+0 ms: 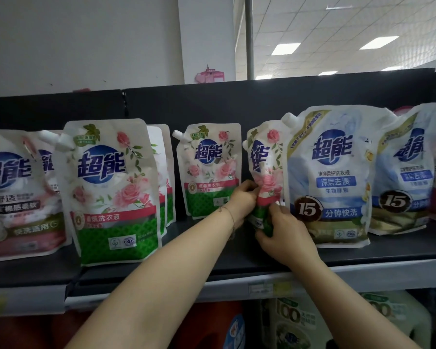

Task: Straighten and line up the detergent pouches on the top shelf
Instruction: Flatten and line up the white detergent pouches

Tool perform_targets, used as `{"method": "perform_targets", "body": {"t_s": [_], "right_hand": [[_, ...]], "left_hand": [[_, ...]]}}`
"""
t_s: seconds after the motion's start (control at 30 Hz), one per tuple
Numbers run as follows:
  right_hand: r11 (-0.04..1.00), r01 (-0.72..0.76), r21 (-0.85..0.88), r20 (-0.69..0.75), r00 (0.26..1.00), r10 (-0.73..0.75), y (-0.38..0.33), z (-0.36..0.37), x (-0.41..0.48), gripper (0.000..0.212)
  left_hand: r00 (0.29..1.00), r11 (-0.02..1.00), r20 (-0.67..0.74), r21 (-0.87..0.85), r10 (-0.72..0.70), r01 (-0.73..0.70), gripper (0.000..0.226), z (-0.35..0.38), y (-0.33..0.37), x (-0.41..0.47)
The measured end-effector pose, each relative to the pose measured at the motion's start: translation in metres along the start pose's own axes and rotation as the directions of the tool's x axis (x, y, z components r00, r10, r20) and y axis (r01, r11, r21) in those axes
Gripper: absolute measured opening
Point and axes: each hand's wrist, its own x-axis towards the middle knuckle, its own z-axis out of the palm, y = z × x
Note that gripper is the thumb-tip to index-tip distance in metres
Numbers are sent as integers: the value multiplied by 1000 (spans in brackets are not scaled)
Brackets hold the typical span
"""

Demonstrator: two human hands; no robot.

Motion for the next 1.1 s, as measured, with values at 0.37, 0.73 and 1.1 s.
{"method": "perform_targets", "body": {"t_s": [0.37,0.73,1.1], "right_hand": [[1000,11,-1,156,988,-11,2,0,5,41],[895,322,-310,386,903,-191,-55,1,37,19],[876,347,-334,406,892,-199,-59,44,61,39]], "left_hand": [[878,874,-327,450,351,-182,23,-44,2,-49],[930,453,67,859,362,-239,22,-100,12,-79],[983,-5,89,996,159,-90,51,-107,-4,-51]]}}
